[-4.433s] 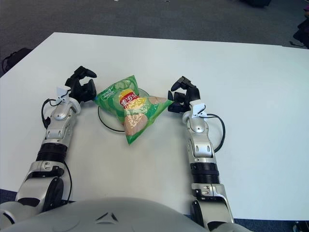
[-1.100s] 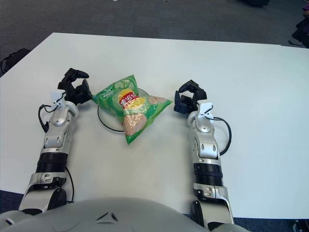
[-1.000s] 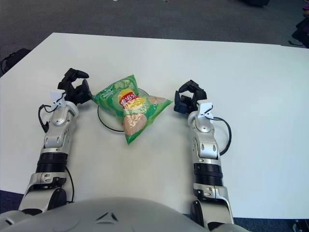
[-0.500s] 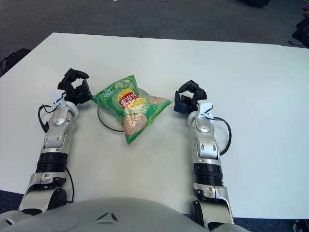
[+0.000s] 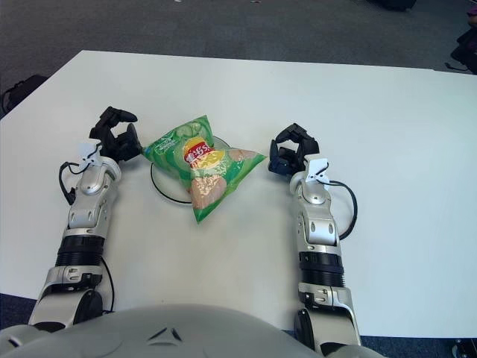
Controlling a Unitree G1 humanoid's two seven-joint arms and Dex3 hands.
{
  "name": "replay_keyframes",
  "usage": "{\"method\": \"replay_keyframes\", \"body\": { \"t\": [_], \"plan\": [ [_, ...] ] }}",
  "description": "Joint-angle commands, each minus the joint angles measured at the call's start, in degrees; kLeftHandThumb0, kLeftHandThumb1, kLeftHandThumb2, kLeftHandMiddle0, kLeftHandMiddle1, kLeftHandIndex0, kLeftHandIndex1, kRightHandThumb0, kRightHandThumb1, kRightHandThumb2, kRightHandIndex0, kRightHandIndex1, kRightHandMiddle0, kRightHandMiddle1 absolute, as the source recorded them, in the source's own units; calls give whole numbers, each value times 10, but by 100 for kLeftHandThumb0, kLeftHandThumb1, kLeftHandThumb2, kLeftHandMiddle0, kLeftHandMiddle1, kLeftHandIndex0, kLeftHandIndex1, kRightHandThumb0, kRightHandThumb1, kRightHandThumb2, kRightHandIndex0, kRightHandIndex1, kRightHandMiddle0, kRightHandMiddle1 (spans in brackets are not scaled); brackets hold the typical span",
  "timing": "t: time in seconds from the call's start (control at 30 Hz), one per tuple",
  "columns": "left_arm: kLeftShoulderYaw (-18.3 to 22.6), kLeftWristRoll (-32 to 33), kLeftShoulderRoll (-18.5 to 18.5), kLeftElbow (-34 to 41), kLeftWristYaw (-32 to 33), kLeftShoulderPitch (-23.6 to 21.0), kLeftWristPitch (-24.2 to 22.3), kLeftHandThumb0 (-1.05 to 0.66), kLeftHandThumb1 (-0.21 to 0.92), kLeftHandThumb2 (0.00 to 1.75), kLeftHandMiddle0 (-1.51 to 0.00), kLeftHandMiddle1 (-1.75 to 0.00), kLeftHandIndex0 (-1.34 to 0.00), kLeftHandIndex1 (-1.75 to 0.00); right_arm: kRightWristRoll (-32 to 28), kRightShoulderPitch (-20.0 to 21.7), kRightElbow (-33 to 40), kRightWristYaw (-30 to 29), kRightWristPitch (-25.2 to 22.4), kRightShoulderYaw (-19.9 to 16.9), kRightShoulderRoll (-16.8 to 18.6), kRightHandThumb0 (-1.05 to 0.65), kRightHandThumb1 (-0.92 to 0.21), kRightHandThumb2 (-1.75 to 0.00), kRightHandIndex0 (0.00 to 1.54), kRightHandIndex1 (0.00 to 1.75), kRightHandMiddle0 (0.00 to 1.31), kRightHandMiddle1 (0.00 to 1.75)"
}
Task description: Put the snack into the plate.
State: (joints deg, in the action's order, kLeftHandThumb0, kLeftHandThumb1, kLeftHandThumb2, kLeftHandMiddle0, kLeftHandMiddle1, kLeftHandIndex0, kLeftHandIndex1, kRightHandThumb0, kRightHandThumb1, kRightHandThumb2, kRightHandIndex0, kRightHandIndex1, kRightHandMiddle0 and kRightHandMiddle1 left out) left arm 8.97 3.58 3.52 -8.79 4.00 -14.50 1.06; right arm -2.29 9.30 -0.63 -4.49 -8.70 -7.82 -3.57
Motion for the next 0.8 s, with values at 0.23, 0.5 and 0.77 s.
{"method": "replay_keyframes", "body": {
  "t": [0.23, 0.5, 0.77],
  "plan": [
    [4, 0, -2, -6, 7, 1, 2, -45, 40, 121, -116, -175, -54, -175, -36, -30, -64, 40, 125, -16, 11, -51, -25, -140, 125, 175, 67, 175],
    [4, -2, -5, -3, 9, 4, 5, -45, 41, 120, -117, -175, -54, -175, -50, -23, -105, 59, 189, -22, 11, -52, -22, -144, 126, 175, 70, 175],
    [4, 1, -8, 2, 13, 6, 1, -45, 40, 121, -116, -175, -55, -175, -57, -20, -118, 68, 200, -26, 12, -53, -21, -145, 126, 175, 71, 175]
  ]
}}
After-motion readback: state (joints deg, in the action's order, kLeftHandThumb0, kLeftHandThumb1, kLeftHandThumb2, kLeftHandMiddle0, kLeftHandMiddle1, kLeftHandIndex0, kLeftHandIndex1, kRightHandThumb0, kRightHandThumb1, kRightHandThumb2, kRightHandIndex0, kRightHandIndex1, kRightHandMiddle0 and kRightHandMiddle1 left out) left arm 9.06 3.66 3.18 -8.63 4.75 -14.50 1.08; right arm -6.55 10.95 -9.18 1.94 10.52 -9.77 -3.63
